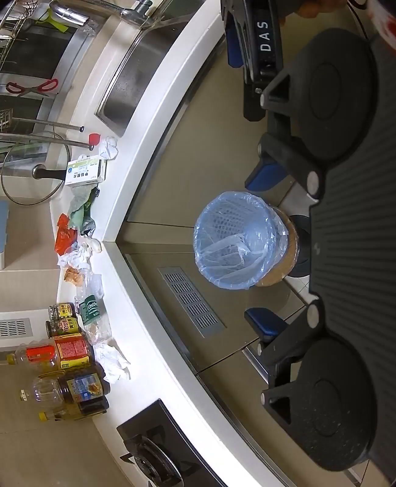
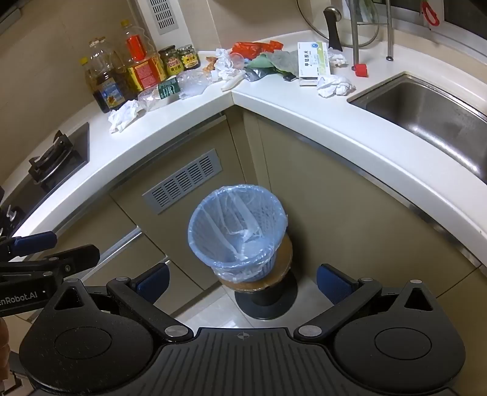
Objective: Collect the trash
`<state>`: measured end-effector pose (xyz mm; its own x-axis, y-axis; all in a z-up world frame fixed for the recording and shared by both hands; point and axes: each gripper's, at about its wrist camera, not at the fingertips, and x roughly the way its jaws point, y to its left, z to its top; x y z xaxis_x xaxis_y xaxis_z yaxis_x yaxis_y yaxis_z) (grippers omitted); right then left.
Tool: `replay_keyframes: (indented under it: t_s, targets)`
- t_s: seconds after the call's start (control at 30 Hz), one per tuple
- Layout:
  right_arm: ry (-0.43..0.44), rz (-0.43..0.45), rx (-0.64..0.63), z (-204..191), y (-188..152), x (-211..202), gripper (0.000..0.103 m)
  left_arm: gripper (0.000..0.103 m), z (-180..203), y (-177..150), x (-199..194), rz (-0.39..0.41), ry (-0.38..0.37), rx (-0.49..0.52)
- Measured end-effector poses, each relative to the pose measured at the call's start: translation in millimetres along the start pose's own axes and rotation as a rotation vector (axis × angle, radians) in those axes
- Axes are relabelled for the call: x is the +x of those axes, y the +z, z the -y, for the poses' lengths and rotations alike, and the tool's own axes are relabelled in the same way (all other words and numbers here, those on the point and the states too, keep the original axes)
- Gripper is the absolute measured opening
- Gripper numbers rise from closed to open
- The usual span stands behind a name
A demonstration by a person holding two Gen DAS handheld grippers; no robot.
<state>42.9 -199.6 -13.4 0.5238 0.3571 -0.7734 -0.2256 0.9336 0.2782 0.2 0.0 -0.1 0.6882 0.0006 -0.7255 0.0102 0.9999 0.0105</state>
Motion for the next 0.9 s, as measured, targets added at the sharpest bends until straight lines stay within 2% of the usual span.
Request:
replay_keyframes:
  t_s: [0.9]
  targets:
    - [0.004,0.000,0.002,1.1,3.0,-0.9,0.103,0.082,-0.2,0.5,-0.2,0.002,-0.003,-0.002]
